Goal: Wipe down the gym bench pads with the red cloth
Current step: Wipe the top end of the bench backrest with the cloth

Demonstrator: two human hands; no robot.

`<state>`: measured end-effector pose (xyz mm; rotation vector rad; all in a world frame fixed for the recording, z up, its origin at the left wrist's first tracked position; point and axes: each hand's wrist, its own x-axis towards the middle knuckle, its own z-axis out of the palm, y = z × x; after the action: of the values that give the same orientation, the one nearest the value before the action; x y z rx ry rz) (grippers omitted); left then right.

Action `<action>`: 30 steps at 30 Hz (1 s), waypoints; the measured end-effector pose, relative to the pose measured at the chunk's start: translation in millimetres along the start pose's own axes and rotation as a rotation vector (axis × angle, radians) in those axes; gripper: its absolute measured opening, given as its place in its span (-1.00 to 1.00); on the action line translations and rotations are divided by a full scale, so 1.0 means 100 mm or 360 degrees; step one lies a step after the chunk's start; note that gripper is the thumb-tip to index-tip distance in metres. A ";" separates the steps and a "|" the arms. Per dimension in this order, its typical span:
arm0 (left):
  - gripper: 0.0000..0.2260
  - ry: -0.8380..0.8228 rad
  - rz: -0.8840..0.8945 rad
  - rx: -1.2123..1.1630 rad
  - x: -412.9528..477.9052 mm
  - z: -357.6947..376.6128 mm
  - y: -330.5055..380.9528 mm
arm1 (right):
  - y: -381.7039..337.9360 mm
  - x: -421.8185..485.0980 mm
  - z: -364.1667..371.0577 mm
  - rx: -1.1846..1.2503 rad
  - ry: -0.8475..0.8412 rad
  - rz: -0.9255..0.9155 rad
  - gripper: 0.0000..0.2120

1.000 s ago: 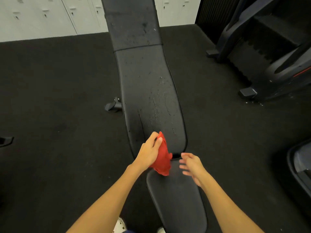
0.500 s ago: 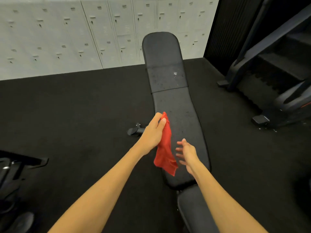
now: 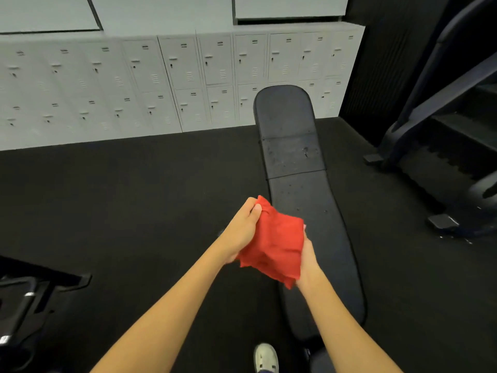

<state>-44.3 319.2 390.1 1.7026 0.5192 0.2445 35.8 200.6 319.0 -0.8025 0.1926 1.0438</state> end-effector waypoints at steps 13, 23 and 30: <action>-0.73 0.0718 -0.0152 0.0365 1.66 -0.55 0.16 | -1.24 1.31 0.85 -0.0354 -0.0085 0.0030 -0.61; -0.75 0.0318 -0.0314 0.0060 2.90 -0.45 0.61 | -2.12 2.01 1.11 -0.0434 -0.0121 0.0039 -0.48; -0.86 0.0096 -0.0311 -0.0185 3.73 -0.34 0.90 | -2.74 2.40 1.36 -0.0508 0.0176 -0.0412 -0.59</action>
<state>285.5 512.3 438.6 1.5237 0.6983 0.1816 356.7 389.5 431.7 -1.1435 0.0129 0.7946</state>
